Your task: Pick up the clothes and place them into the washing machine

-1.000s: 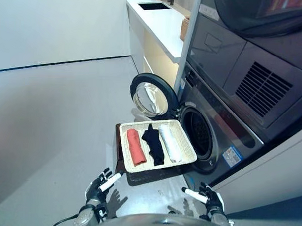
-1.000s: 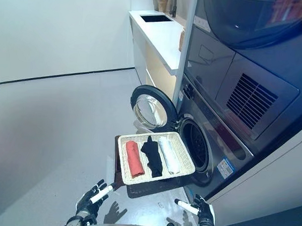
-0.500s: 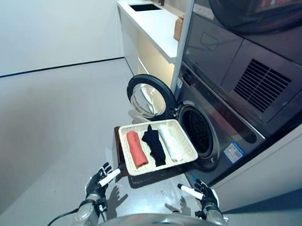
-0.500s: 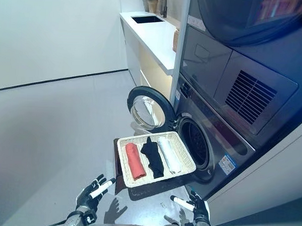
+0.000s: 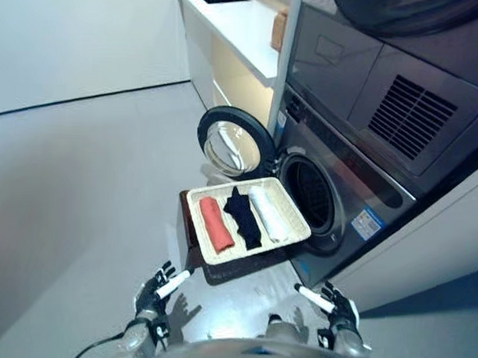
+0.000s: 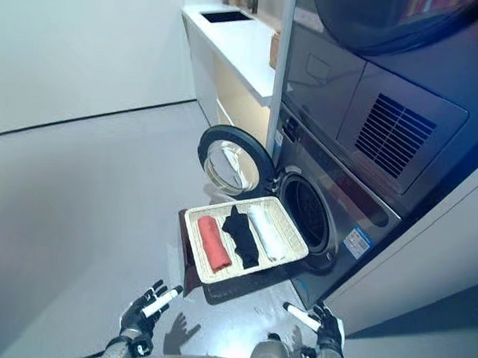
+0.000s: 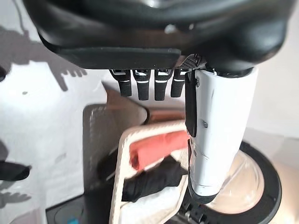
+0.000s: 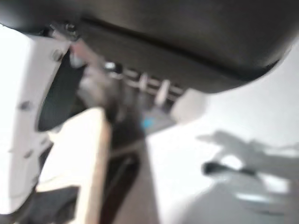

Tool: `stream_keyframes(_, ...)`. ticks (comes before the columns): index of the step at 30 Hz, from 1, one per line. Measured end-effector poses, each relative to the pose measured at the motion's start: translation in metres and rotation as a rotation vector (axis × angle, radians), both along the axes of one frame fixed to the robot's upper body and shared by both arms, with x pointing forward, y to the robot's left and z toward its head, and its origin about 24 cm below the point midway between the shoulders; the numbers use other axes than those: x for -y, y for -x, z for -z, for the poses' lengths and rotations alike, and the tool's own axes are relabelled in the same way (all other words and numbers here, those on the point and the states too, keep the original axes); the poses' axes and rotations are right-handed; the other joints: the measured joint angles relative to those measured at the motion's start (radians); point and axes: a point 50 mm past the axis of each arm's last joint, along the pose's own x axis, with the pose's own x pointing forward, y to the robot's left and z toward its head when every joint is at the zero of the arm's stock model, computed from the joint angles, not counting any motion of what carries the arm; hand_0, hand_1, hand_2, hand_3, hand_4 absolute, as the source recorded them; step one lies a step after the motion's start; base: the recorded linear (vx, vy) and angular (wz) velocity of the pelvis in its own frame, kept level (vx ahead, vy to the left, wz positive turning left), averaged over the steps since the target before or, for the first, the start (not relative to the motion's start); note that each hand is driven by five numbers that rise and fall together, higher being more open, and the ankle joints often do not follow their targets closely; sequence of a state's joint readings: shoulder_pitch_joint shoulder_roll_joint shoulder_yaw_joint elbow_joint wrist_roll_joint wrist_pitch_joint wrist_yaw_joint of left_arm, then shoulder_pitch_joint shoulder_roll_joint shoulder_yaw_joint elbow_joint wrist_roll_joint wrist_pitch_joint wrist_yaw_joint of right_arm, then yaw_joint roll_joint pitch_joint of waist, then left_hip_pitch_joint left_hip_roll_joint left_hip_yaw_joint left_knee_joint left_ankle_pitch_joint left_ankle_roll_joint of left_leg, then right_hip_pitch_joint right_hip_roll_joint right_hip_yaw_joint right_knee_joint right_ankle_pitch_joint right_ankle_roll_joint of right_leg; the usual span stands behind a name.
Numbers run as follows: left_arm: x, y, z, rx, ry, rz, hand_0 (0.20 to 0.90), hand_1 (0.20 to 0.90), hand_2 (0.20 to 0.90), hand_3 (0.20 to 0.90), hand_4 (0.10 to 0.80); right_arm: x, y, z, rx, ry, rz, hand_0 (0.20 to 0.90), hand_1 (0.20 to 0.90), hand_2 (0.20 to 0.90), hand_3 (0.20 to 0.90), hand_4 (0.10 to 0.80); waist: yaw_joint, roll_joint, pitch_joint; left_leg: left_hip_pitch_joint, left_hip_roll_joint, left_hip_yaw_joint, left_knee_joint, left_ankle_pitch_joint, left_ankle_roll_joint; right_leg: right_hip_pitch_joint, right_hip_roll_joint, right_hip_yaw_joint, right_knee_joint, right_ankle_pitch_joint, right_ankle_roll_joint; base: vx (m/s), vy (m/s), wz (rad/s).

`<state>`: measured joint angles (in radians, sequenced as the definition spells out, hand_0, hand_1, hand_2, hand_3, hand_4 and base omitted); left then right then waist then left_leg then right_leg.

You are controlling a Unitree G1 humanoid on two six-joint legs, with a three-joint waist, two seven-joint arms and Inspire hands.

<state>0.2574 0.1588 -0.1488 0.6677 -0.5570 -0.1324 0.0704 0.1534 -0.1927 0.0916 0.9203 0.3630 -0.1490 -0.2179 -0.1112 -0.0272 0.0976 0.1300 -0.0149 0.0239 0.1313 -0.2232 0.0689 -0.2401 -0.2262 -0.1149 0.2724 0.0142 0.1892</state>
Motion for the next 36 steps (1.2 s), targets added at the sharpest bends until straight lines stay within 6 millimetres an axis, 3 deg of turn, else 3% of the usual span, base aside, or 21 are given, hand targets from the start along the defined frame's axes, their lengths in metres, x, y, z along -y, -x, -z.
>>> stream_keyframes(2, -0.006, -0.002, -0.001, 0.002, -0.010, -0.019, 0.900, 0.900, 0.900, 0.900, 0.800, -0.010, 0.006, 0.004, -0.020, -0.020, -0.015, 0.900, 0.900, 0.900, 0.900, 0.800, -0.034, -0.031, -0.001, 0.000, 0.008, -0.066, -0.004, -0.003, -0.015, -0.016, -0.002, 0.036, -0.092, 0.020, 0.021, 0.239, -0.224, 0.63)
stream_keyframes(5, -0.010, 0.010, 0.003, -0.037, -0.024, -0.044, 0.900, 0.900, 0.900, 0.900, 0.800, -0.020, 0.019, 0.009, -0.058, -0.048, -0.018, 0.900, 0.900, 0.900, 0.900, 0.800, -0.042, -0.046, -0.045, 0.004, 0.060, -0.133, -0.021, -0.029, -0.070, 0.002, 0.022, 0.035, -0.145, 0.034, 0.006, 0.165, -0.228, 0.81)
stream_keyframes(6, -0.011, 0.013, 0.005, -0.053, -0.020, -0.059, 0.900, 0.900, 0.900, 0.900, 0.800, -0.019, 0.018, 0.008, -0.057, -0.043, -0.022, 0.900, 0.900, 0.900, 0.900, 0.800, -0.041, -0.031, -0.054, 0.003, 0.094, -0.159, -0.024, -0.034, -0.099, 0.012, 0.053, 0.031, -0.140, 0.099, -0.048, 0.120, -0.179, 0.78)
stream_keyframes(7, -0.005, 0.014, 0.007, -0.062, 0.007, -0.079, 0.900, 0.900, 0.900, 0.900, 0.800, -0.013, 0.016, 0.007, -0.051, -0.027, -0.025, 0.900, 0.900, 0.900, 0.900, 0.800, -0.040, 0.010, -0.065, -0.002, 0.142, -0.169, -0.031, -0.034, -0.115, 0.009, 0.089, 0.011, -0.119, 0.065, -0.072, 0.080, -0.135, 0.74)
stream_keyframes(8, 0.001, 0.010, 0.007, -0.050, 0.025, -0.072, 0.900, 0.900, 0.900, 0.900, 0.800, -0.006, 0.006, 0.003, -0.025, -0.005, -0.034, 0.900, 0.900, 0.900, 0.900, 0.800, -0.032, 0.042, -0.065, -0.012, 0.170, -0.155, -0.031, -0.018, -0.143, 0.006, 0.112, -0.025, -0.094, 0.061, -0.104, 0.053, -0.128, 0.78)
stream_keyframes(11, 0.010, -0.011, 0.001, 0.005, 0.042, -0.035, 0.900, 0.900, 0.900, 0.900, 0.800, 0.009, -0.031, -0.011, 0.067, 0.049, -0.066, 0.900, 0.900, 0.900, 0.900, 0.800, -0.034, 0.054, -0.052, -0.031, 0.198, -0.147, -0.037, 0.060, -0.194, 0.001, 0.111, -0.063, -0.063, 0.015, -0.128, 0.087, -0.109, 0.49)
stream_keyframes(14, 0.012, -0.021, -0.002, 0.036, 0.049, -0.032, 0.900, 0.900, 0.900, 0.900, 0.800, 0.010, -0.058, -0.024, 0.171, 0.067, -0.082, 0.900, 0.900, 0.900, 0.900, 0.800, -0.035, 0.054, -0.048, -0.017, 0.216, -0.143, -0.065, 0.100, -0.217, 0.006, 0.127, -0.074, -0.060, -0.013, -0.137, 0.092, -0.159, 0.09)
stream_keyframes(18, 0.013, -0.028, -0.005, 0.056, 0.048, -0.029, 0.900, 0.900, 0.900, 0.900, 0.800, 0.003, -0.056, -0.020, 0.163, 0.047, -0.081, 0.900, 0.900, 0.900, 0.900, 0.800, -0.037, 0.061, -0.044, -0.014, 0.263, -0.141, -0.099, 0.123, -0.226, 0.001, 0.172, -0.094, -0.066, -0.037, -0.148, 0.080, -0.173, 0.06)
stream_keyframes(21, 0.011, -0.026, -0.004, 0.044, 0.036, -0.040, 0.900, 0.900, 0.900, 0.900, 0.800, -0.006, -0.041, -0.011, 0.111, 0.015, -0.070, 0.900, 0.900, 0.900, 0.900, 0.800, -0.031, 0.052, -0.036, -0.049, 0.266, -0.136, -0.063, 0.137, -0.224, -0.012, 0.188, -0.083, -0.067, -0.043, -0.158, 0.155, -0.256, 0.04)
stream_keyframes(24, 0.010, -0.029, -0.005, 0.046, 0.029, -0.029, 0.900, 0.900, 0.900, 0.900, 0.800, -0.019, -0.027, -0.002, 0.064, -0.024, -0.067, 0.900, 0.900, 0.900, 0.900, 0.800, -0.009, 0.029, -0.011, -0.127, 0.265, -0.105, 0.111, 0.157, -0.233, 0.025, 0.211, -0.078, -0.087, -0.050, -0.181, 0.169, -0.212, 0.10)
stream_keyframes(26, 0.015, -0.028, -0.004, 0.042, 0.032, 0.006, 0.900, 0.900, 0.900, 0.900, 0.800, -0.024, -0.024, 0.000, 0.056, -0.048, -0.082, 0.900, 0.900, 0.900, 0.900, 0.800, 0.021, 0.013, 0.002, -0.126, 0.261, -0.086, 0.187, 0.216, -0.226, 0.079, 0.214, -0.058, -0.119, -0.052, -0.215, 0.173, -0.101, -0.14)
stream_keyframes(27, 0.017, -0.030, -0.004, 0.046, 0.035, 0.014, 0.900, 0.900, 0.900, 0.900, 0.800, -0.024, -0.026, -0.001, 0.062, -0.048, -0.080, 0.900, 0.900, 0.900, 0.900, 0.800, 0.022, 0.013, 0.007, -0.139, 0.259, -0.084, 0.207, 0.227, -0.224, 0.088, 0.214, -0.058, -0.126, -0.049, -0.219, 0.107, -0.029, 0.07)
stream_keyframes(28, 0.020, -0.035, -0.006, 0.060, 0.039, 0.025, 0.900, 0.900, 0.900, 0.900, 0.800, -0.025, -0.030, -0.002, 0.073, -0.051, -0.077, 0.900, 0.900, 0.900, 0.900, 0.800, 0.024, 0.005, 0.017, -0.194, 0.251, -0.076, 0.294, 0.232, -0.220, 0.104, 0.210, -0.046, -0.152, -0.043, -0.240, 0.126, -0.008, -0.04)
stream_keyframes(30, 0.023, -0.040, -0.008, 0.074, 0.045, 0.026, 0.900, 0.900, 0.900, 0.900, 0.800, -0.027, -0.040, -0.005, 0.097, -0.054, -0.086, 0.900, 0.900, 0.900, 0.900, 0.800, 0.047, -0.011, 0.030, -0.246, 0.214, -0.057, 0.262, 0.200, -0.217, 0.125, 0.202, -0.020, -0.190, -0.030, -0.256, 0.228, 0.028, -0.14)
stream_keyframes(32, 0.024, -0.042, -0.009, 0.081, 0.046, 0.027, 0.900, 0.900, 0.900, 0.900, 0.800, -0.029, -0.045, -0.006, 0.110, -0.057, -0.091, 0.900, 0.900, 0.900, 0.900, 0.800, 0.088, -0.035, 0.053, -0.263, 0.169, -0.028, 0.100, 0.198, -0.201, 0.151, 0.204, 0.029, -0.219, -0.020, -0.258, 0.266, 0.079, -0.37)
stream_keyframes(36, 0.023, -0.039, -0.007, 0.064, 0.042, 0.021, 0.900, 0.900, 0.900, 0.900, 0.800, -0.027, -0.046, -0.007, 0.110, -0.036, -0.076, 0.900, 0.900, 0.900, 0.900, 0.800, 0.133, -0.019, 0.087, -0.297, 0.161, -0.049, -0.079, 0.254, -0.209, 0.216, 0.243, 0.079, -0.255, -0.022, -0.255, 0.302, 0.104, -0.48)
